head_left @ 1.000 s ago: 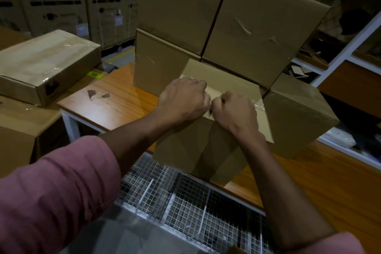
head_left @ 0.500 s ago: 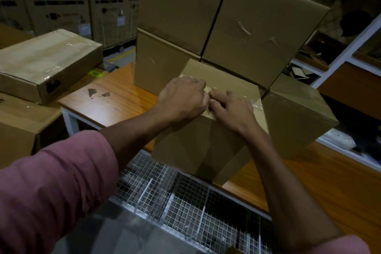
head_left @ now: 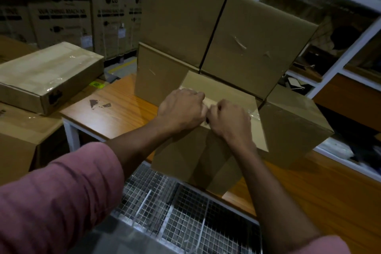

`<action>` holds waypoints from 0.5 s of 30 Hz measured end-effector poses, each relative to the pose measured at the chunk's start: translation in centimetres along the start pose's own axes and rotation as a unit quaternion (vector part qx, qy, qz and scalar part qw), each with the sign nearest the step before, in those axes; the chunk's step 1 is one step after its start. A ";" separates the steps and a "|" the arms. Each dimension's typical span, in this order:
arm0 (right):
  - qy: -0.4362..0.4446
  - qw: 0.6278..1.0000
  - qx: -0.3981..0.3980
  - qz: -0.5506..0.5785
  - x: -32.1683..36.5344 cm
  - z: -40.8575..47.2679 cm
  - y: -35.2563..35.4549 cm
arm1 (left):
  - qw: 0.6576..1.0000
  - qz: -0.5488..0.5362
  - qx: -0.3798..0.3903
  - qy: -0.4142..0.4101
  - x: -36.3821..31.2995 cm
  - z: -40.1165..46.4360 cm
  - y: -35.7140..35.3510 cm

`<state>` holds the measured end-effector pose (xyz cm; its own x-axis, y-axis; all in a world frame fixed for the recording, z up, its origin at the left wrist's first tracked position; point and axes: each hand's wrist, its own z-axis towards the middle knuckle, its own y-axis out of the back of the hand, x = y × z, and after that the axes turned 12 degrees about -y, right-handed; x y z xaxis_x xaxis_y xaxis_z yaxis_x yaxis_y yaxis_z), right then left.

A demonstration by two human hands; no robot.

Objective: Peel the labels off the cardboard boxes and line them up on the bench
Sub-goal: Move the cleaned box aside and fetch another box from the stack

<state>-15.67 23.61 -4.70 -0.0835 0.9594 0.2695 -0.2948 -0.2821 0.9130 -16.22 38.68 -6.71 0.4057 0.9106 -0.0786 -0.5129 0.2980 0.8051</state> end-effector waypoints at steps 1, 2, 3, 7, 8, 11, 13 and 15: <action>-0.003 0.998 -0.054 0.024 -0.4 -0.6 0.0 | 1.000 0.000 -0.002 0.000 -0.1 0.0 0.1; 0.006 0.994 -0.097 0.041 -0.8 -1.2 0.0 | 1.000 0.003 -0.004 0.000 -0.3 0.0 0.2; 0.025 0.990 -0.126 0.049 -1.1 -1.7 -0.1 | 1.000 0.009 -0.013 0.000 -0.5 -0.3 0.3; 0.064 0.987 -0.142 0.039 -0.9 -2.9 -0.8 | 0.996 0.030 -0.077 -0.037 -0.7 -2.4 0.5; 0.072 0.988 -0.134 0.032 -1.1 -3.3 -0.9 | 0.994 0.035 -0.088 -0.057 -0.6 -2.9 0.4; 0.093 0.989 -0.118 0.005 -2.7 -5.0 -1.1 | 0.989 0.044 -0.081 -0.115 0.2 -3.9 -0.1; 0.065 0.990 -0.126 -0.015 -4.0 -6.4 -1.3 | 0.987 0.062 -0.066 -0.130 0.6 -4.7 -0.4; 0.018 0.989 -0.138 -0.043 -5.2 -7.9 -1.6 | 0.988 0.078 -0.060 -0.119 0.7 -5.9 -0.6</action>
<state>-22.25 19.14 -10.00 -0.0802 0.9806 0.1790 -0.5503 -0.1933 0.8123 -20.12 40.81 -10.67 0.4735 0.8595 0.1925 -0.6629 0.2038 0.7205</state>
